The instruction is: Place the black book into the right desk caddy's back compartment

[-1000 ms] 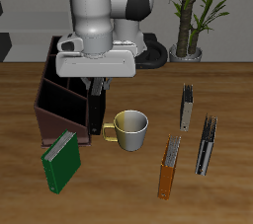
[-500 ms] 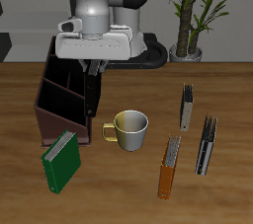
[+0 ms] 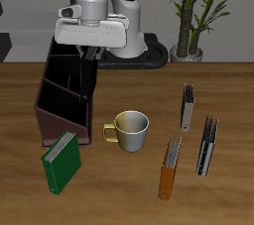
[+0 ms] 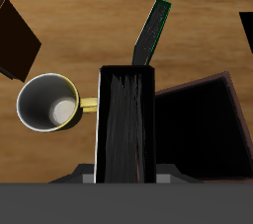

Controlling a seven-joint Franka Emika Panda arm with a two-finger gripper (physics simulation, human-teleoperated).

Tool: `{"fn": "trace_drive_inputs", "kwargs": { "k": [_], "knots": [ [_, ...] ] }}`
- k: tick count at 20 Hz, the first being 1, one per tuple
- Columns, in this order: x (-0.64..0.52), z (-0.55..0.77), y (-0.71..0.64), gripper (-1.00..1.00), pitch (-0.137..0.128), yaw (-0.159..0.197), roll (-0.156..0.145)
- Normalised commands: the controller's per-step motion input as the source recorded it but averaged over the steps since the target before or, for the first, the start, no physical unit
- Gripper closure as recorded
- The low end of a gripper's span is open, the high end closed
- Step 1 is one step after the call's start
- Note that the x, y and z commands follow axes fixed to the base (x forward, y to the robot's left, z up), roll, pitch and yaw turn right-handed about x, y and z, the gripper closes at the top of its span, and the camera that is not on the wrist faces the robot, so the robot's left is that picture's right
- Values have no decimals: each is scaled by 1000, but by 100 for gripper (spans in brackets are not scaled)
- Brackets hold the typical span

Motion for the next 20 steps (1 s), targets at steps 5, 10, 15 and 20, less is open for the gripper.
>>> {"fn": "trace_drive_inputs", "kwargs": {
  "k": [5, 10, 15, 20],
  "knots": [
    [-316, 46, -96, 100, -17, -10, -32],
    [-221, 58, -123, 100, -32, 50, 5],
    [-140, -29, -154, 100, 22, 63, -47],
    [-152, 20, -17, 100, -9, 93, -21]
  ]
}}
